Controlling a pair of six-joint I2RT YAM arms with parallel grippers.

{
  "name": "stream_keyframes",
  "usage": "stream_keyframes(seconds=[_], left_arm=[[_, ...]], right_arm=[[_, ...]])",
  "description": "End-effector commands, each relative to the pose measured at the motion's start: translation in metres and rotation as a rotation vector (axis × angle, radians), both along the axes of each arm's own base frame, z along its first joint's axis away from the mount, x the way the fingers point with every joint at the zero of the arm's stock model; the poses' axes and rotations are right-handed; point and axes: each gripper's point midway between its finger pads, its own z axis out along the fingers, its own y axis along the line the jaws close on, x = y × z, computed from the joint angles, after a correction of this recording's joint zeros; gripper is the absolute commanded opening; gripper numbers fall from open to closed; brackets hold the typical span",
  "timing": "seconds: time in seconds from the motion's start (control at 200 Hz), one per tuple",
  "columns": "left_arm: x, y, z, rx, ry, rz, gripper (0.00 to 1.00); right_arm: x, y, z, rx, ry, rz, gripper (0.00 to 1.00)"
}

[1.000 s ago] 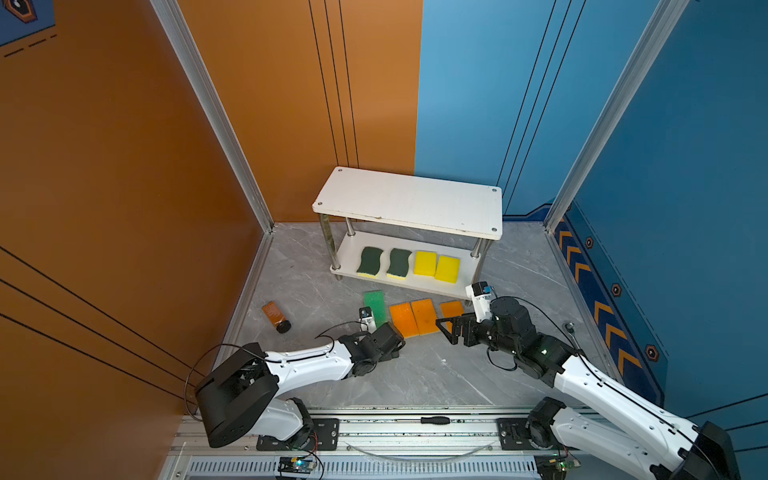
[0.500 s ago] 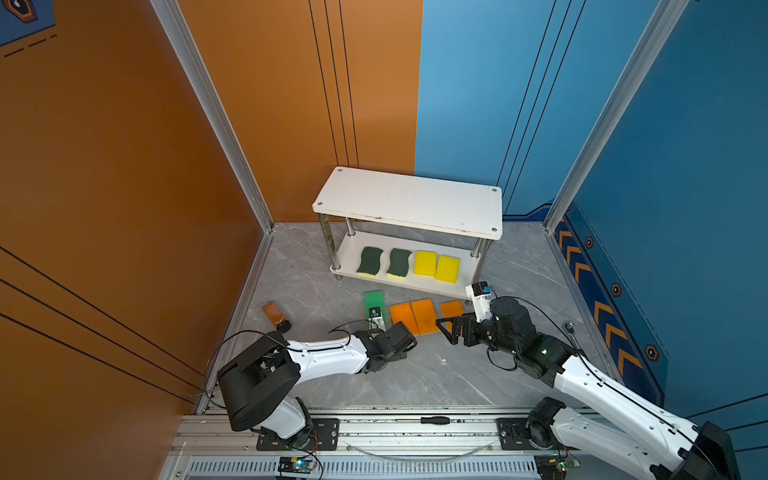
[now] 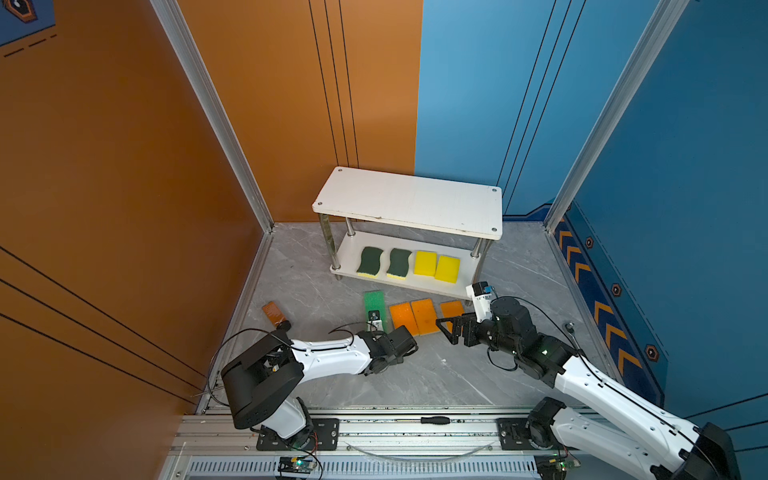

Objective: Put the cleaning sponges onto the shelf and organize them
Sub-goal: 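Lower the left gripper onto the nearer bright green sponge and close it, then lift the bright green sponge off the table with the left gripper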

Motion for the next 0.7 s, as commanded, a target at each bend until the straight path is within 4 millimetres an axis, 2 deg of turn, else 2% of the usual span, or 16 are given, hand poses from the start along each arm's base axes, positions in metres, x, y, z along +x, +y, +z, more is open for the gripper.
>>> stream_keyframes(seconds=[0.0,0.09,0.29,0.31,0.416,0.696], left_arm=[[-0.0017,0.0065,0.002,0.067,-0.002,0.003,0.95],[-0.003,0.0057,0.001,0.068,0.0,0.001,0.9],[-0.0038,0.0062,-0.0008,0.075,0.005,-0.005,0.88],[-0.004,0.0065,-0.0009,0.075,0.005,-0.004,0.83],[-0.0041,0.006,-0.0015,0.079,0.008,-0.009,0.78],[-0.0044,0.0056,-0.002,0.081,0.01,-0.014,0.71]], right_arm=[[-0.0028,-0.0001,-0.0035,0.002,0.002,0.004,1.0],[-0.0029,0.0003,-0.0036,0.003,0.002,0.006,1.0],[-0.0032,-0.0003,-0.0042,0.005,0.003,0.003,1.0],[-0.0028,-0.0002,-0.0036,0.005,0.001,0.003,1.0],[-0.0024,0.0,-0.0041,0.006,0.002,0.001,1.0],[-0.0024,0.0008,-0.0042,0.007,0.004,0.004,1.0]])
